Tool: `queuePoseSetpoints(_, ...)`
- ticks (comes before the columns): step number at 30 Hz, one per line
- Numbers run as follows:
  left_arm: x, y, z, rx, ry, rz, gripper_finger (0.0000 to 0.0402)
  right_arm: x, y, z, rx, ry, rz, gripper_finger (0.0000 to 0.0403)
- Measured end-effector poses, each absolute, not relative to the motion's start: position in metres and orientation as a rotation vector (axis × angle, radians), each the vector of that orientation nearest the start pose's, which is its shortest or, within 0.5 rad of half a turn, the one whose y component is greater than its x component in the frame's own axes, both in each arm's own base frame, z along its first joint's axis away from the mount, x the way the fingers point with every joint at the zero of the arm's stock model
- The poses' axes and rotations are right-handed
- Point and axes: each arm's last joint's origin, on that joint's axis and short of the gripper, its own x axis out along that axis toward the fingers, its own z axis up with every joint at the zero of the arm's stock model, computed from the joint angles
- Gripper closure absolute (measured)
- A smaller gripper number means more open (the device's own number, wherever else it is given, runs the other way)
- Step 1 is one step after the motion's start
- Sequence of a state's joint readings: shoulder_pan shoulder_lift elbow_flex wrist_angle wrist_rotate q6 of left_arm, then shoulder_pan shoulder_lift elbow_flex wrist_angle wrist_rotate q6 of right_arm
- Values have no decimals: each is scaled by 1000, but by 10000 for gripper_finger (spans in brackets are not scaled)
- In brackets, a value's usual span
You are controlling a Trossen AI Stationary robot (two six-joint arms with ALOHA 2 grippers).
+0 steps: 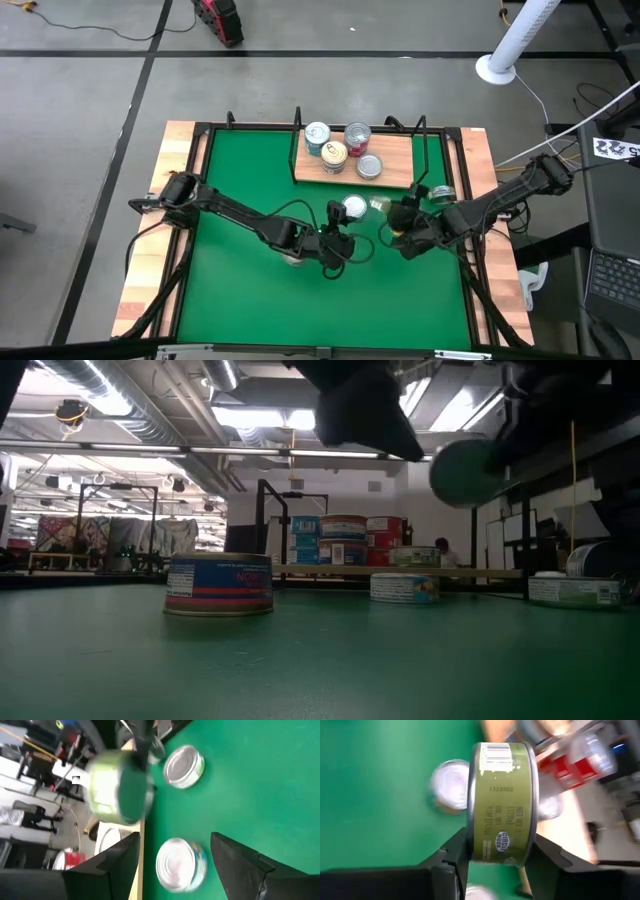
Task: Stack canned seafood by type on shelf
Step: Put the green tuna can on the shelf
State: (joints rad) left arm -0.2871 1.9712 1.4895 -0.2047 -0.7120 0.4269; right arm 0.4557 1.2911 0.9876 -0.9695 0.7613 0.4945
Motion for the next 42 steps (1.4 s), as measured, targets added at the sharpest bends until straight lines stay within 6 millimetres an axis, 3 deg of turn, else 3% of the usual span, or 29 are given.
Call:
queuePoseSetpoints(5, 411, -101, 241, 699, 747, 286, 163, 216, 60, 273, -440, 957, -592, 261)
queuePoseSetpoints(11, 406, -100, 238, 682, 801, 289, 163, 222, 21, 275, -595, 1058, -707, 261)
queuePoseSetpoints(18, 406, -99, 237, 672, 807, 293, 163, 224, -26, 275, -595, 1190, -807, 261)
queuePoseSetpoints(26, 406, -98, 237, 670, 808, 296, 163, 227, -65, 272, -551, 1276, -811, 260)
queuePoseSetpoints(42, 406, -98, 237, 659, 808, 300, 163, 241, -125, 231, -514, 1510, -724, 260)
